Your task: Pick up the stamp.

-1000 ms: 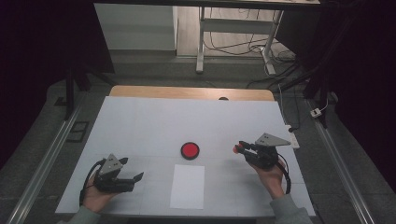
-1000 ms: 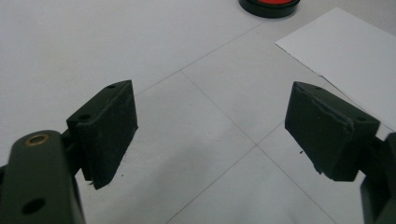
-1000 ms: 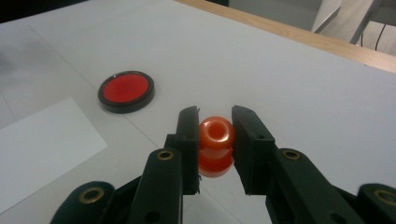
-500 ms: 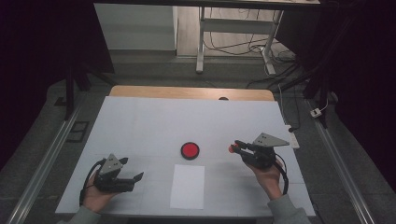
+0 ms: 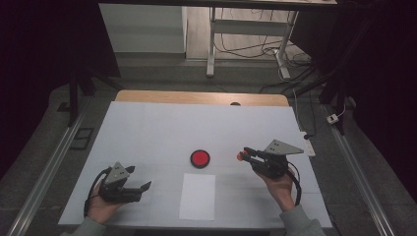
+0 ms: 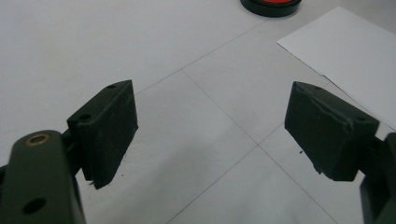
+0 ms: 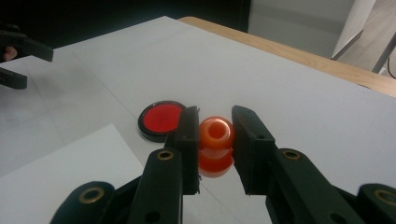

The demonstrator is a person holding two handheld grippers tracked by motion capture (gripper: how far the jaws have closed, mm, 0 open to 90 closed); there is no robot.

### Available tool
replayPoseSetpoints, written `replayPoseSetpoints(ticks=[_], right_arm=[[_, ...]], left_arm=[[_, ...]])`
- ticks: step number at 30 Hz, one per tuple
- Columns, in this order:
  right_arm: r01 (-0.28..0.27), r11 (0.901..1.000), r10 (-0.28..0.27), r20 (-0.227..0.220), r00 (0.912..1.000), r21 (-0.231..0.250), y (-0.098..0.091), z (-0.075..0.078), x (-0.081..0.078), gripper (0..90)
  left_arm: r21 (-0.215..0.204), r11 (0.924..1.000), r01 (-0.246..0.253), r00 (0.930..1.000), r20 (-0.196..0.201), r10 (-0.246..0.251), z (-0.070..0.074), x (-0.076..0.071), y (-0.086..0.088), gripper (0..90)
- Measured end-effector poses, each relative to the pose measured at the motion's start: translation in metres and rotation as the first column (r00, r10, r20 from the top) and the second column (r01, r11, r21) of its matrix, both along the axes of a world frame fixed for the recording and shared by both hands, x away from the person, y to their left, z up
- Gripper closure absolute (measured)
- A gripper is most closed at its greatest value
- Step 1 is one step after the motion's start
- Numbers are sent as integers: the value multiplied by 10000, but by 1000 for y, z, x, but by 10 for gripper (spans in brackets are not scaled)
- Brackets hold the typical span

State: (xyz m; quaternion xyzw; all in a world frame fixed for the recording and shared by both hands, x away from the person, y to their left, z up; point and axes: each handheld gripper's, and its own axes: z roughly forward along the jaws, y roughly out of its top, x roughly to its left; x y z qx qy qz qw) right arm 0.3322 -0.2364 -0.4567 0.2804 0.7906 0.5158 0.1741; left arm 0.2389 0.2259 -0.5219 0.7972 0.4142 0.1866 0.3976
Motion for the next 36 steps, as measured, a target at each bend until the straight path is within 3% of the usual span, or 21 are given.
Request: replayPoseSetpoints(ticks=[36], right_arm=[[-1102, 9937, 1104, -74, 9939, 209, 39, 3, -11, 718]], left_arm=[[-32, 10000, 69, 10000, -52, -70, -1, 0, -1, 176]])
